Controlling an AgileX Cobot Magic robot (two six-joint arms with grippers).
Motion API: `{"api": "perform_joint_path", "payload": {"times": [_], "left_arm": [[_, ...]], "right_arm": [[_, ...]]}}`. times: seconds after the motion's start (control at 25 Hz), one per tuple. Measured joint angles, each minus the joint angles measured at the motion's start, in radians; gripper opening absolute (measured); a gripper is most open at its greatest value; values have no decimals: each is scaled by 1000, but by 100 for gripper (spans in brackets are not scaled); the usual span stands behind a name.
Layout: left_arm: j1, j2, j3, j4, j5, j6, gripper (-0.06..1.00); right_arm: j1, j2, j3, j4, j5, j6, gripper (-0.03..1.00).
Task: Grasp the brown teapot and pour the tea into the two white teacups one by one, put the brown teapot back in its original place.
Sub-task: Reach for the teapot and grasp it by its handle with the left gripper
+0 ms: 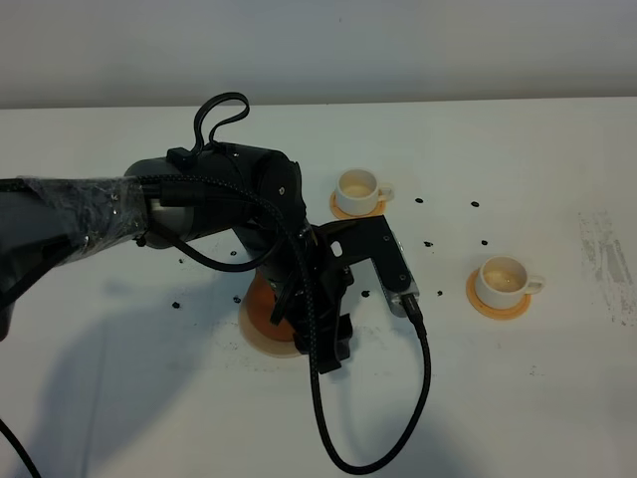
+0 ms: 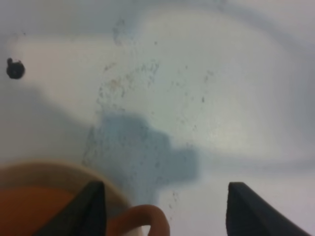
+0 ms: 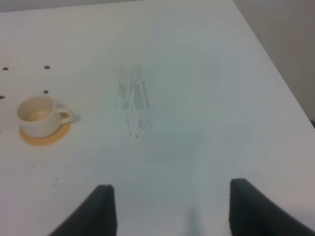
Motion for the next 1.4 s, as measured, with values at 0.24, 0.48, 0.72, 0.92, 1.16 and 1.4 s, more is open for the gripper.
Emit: {"api": "perform_joint_path", "payload": {"times": [0.24, 0.48, 0.72, 0.92, 1.16, 1.4], "left_arm": [[-5, 4, 0, 0, -9, 11, 53], [-10, 25, 0, -4, -54, 12, 53], [-11, 30, 0, 1, -134, 21, 53], [-16, 30, 1, 5, -200, 69, 53], [-42, 30, 1, -24, -262, 118, 53], [-93, 26, -26, -51, -253, 121, 53]], "right_arm": [[0, 0, 0, 0, 0, 0, 50], [0, 0, 0, 0, 0, 0, 50], [0, 0, 0, 0, 0, 0, 50], [0, 0, 0, 0, 0, 0, 50], [0, 0, 0, 0, 0, 0, 50], [0, 0, 0, 0, 0, 0, 50]]}}
